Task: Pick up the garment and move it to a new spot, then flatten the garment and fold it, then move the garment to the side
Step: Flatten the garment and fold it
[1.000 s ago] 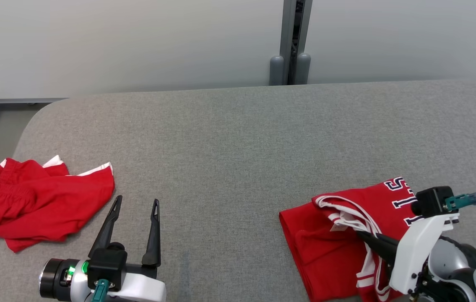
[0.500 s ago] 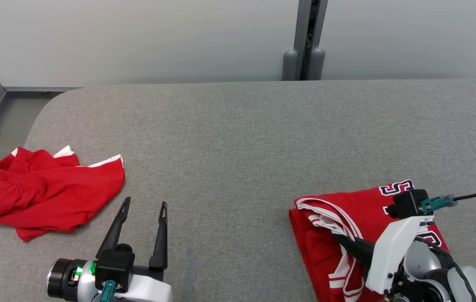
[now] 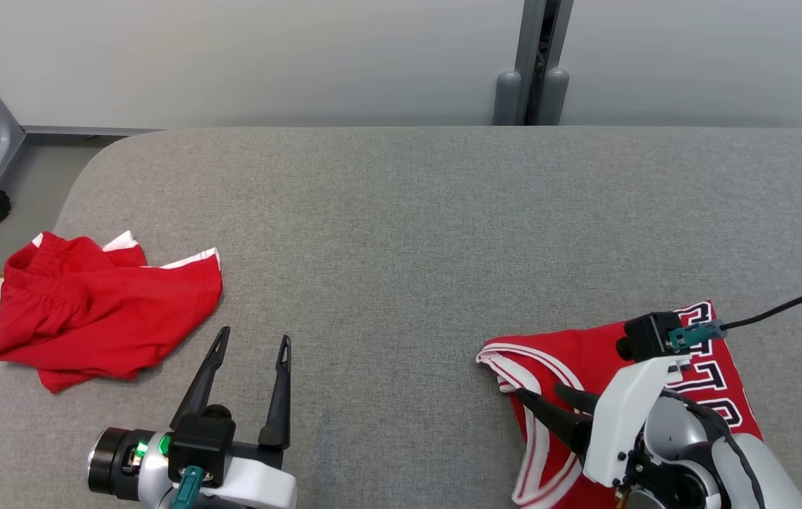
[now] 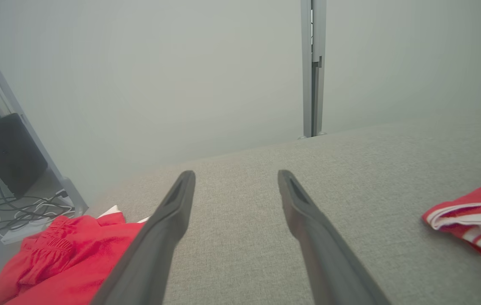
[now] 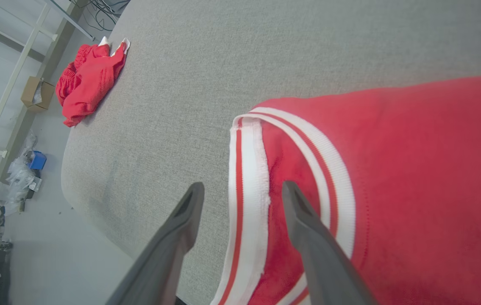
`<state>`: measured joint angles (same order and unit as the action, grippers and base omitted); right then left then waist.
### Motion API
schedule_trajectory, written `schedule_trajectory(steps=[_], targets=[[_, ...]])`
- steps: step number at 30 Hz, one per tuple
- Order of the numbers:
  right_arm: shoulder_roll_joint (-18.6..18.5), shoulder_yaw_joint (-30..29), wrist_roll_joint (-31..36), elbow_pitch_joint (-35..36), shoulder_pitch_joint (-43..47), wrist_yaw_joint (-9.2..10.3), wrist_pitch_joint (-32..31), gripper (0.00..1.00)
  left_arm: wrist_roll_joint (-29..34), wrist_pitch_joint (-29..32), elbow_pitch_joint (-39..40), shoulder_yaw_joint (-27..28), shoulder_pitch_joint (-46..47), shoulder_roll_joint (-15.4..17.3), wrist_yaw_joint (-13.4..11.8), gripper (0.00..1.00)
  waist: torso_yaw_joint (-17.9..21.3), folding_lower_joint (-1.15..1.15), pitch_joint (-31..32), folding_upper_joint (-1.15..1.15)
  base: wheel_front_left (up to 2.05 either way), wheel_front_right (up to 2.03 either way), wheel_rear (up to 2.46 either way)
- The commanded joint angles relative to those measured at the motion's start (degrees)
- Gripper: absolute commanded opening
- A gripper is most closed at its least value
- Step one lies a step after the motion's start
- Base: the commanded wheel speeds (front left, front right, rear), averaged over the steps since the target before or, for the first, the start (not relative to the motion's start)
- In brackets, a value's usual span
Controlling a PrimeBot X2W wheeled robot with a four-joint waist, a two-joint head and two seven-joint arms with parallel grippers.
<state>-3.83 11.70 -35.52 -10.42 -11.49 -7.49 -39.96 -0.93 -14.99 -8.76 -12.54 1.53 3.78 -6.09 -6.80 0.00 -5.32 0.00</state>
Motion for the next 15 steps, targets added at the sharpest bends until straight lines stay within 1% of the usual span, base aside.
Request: schedule_trajectory(steps=[1, 5, 8, 11, 12, 15], targets=[[-0.6, 0.3, -0.6, 0.4, -0.7, 0.0, 0.3, 1.0, 0.4, -0.2, 0.1, 0.2, 0.5, 0.2, 0.2, 1.0, 0.0, 0.0, 0.2, 0.0, 0.0, 0.0, 0.0], [-1.4, 2.4, -2.6, 4.2, -1.6, 0.0, 0.0, 1.0, 0.2, -0.2, 0.2, 1.0, 0.2, 0.6, 0.1, 1.0, 0.3, 0.0, 0.8, 0.0, 0.0, 0.0, 0.0], [-2.5, 2.5, -4.5, 8.7, -3.2, 0.0, 2.1, 1.0, 0.0, -0.2, 0.5, 1.7, -0.3, 0.7, -0.3, 1.0, 0.8, 0.0, 1.7, 0.0, 0.0, 0.0, 0.0], [-4.2, 1.4, -3.6, 12.9, -5.6, 0.0, 6.2, 1.0, 0.0, -0.2, 1.1, 2.1, -0.8, 0.7, -0.5, 1.0, 1.4, 0.0, 2.7, 0.0, 0.0, 0.0, 0.0], [-4.2, 1.4, -3.6, 12.9, -5.6, 0.0, 6.2, 1.0, 0.0, -0.2, 1.1, 2.1, -0.8, 0.7, -0.5, 1.0, 1.4, 0.0, 2.7, 0.0, 0.0, 0.0, 0.0], [-8.6, 1.1, 1.4, 16.2, -7.9, 0.0, 13.7, 1.0, -0.5, -0.2, 2.5, 2.7, -0.7, 0.5, -0.4, 1.0, 1.9, 0.0, 3.3, 0.0, 0.0, 0.0, 0.0]])
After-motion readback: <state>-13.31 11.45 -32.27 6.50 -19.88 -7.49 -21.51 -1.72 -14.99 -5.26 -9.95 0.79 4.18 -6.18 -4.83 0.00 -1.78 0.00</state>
